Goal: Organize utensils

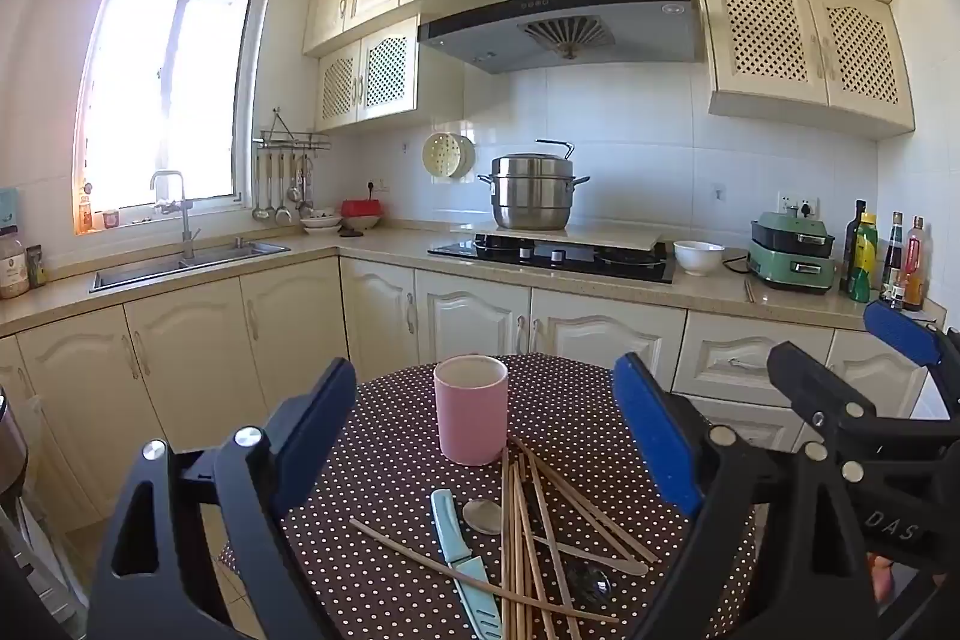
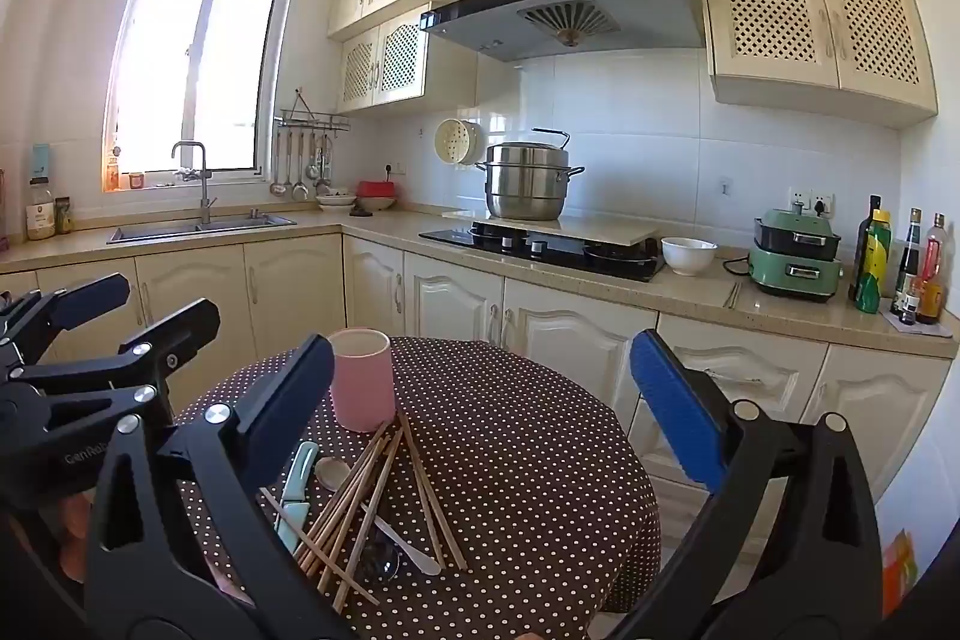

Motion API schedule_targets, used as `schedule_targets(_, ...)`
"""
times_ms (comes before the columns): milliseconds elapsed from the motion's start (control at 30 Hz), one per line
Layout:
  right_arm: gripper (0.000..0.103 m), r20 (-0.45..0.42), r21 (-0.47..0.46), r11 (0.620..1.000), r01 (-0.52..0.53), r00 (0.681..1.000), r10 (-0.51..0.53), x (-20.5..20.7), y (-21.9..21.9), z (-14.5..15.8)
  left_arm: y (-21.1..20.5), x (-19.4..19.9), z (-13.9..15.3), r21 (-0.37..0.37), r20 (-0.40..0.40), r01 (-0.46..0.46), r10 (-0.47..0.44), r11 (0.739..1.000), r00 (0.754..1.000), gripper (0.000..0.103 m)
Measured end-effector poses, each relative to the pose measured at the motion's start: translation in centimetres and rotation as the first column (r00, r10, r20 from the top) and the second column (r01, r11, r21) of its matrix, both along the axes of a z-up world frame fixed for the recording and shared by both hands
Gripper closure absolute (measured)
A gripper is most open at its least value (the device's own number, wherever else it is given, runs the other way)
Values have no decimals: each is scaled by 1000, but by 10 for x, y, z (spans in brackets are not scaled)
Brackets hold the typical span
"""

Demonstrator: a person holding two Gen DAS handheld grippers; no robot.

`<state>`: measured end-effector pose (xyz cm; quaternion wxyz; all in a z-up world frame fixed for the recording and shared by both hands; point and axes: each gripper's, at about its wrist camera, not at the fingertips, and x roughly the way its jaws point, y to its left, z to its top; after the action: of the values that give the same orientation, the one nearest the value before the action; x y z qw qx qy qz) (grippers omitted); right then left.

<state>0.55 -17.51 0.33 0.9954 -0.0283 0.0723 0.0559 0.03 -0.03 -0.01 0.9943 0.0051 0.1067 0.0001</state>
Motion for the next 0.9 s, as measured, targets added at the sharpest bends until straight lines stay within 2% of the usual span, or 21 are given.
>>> schedule_targets(467,6,-1,6,1000,1,1000,-1,1,-2,-2,0,0,0,-2,2,0,0,1000,1000,17)
schedule_targets(667,6,-4,4,1000,2,1000,-1,4,-2,-13,0,0,0,-2,5,-1,1,1000,1000,17)
schedule_targets(700,6,-7,11,1000,1,1000,-1,6,-3,-5,0,0,0,-1,7,0,0,1000,1000,17)
schedule_targets(900,6,-9,5,1000,3,1000,-3,8,-2,-2,-10,5,3,-7,15,4,-4,1000,1000,17)
